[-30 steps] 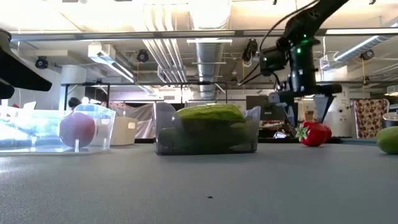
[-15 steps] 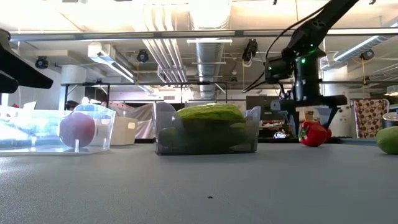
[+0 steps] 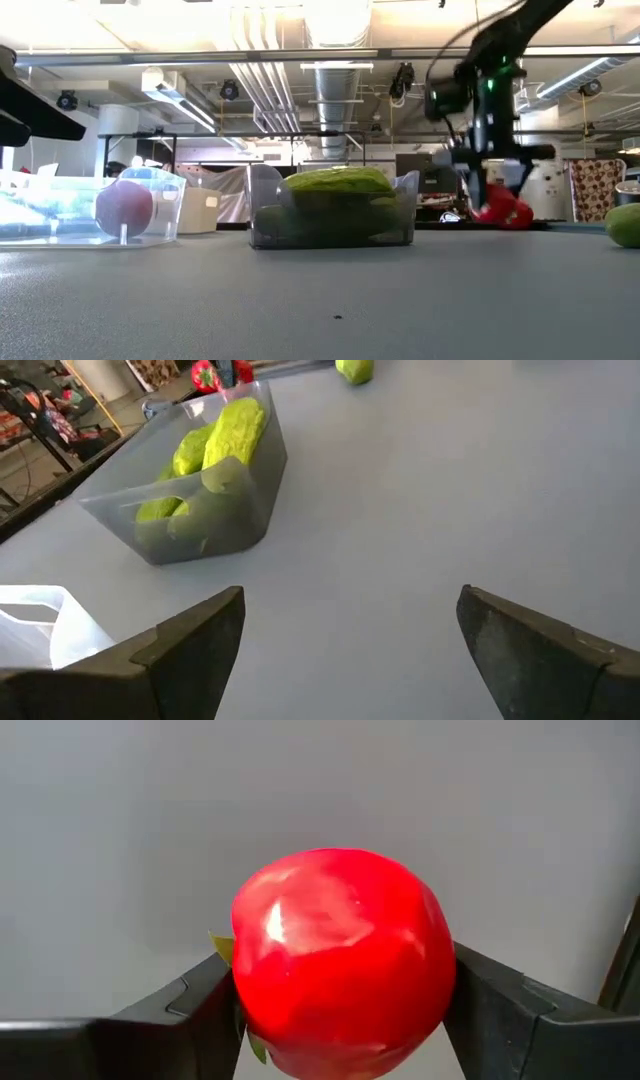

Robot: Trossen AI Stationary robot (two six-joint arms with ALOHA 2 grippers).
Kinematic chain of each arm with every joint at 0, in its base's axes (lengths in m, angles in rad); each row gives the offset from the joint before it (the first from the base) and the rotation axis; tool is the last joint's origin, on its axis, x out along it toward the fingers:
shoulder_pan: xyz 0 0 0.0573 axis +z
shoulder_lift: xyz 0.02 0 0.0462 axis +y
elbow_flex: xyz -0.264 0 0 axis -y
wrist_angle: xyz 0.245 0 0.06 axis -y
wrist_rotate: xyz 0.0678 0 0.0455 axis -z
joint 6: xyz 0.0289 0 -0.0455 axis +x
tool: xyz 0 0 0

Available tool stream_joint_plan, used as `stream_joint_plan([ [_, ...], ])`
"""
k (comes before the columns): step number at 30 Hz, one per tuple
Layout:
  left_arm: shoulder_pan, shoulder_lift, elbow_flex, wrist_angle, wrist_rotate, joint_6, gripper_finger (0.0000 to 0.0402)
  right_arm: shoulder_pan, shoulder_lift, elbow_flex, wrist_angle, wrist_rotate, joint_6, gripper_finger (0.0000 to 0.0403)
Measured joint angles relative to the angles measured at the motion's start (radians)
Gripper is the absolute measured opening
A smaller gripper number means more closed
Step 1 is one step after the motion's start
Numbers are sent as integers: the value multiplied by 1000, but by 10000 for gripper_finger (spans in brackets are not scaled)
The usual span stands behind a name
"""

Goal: Sort produce into baskets
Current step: Put the tomato into the transparent bin

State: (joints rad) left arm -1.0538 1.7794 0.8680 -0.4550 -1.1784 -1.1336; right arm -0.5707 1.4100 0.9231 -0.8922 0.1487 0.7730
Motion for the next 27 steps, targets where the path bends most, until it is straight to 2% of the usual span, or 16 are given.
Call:
stream_joint_plan([
  [4,0,0,0,1,-40,0,346,161,-59,54,-27,9,47,263],
  [8,0,0,0,7,-44,-1,346,419,-106,80,-34,30,176,262],
  [11,0,0,0,25,-45,-2,346,661,-110,82,-21,118,291,262],
  [14,0,0,0,62,-46,-7,346,898,-71,69,80,255,298,267],
  [17,0,-1,3,84,-54,15,346,1065,5,66,169,337,314,267],
  [22,0,-5,72,81,-88,65,346,1185,175,118,412,351,288,263],
  [27,6,-4,141,77,-48,171,346,1175,363,293,543,353,112,268],
])
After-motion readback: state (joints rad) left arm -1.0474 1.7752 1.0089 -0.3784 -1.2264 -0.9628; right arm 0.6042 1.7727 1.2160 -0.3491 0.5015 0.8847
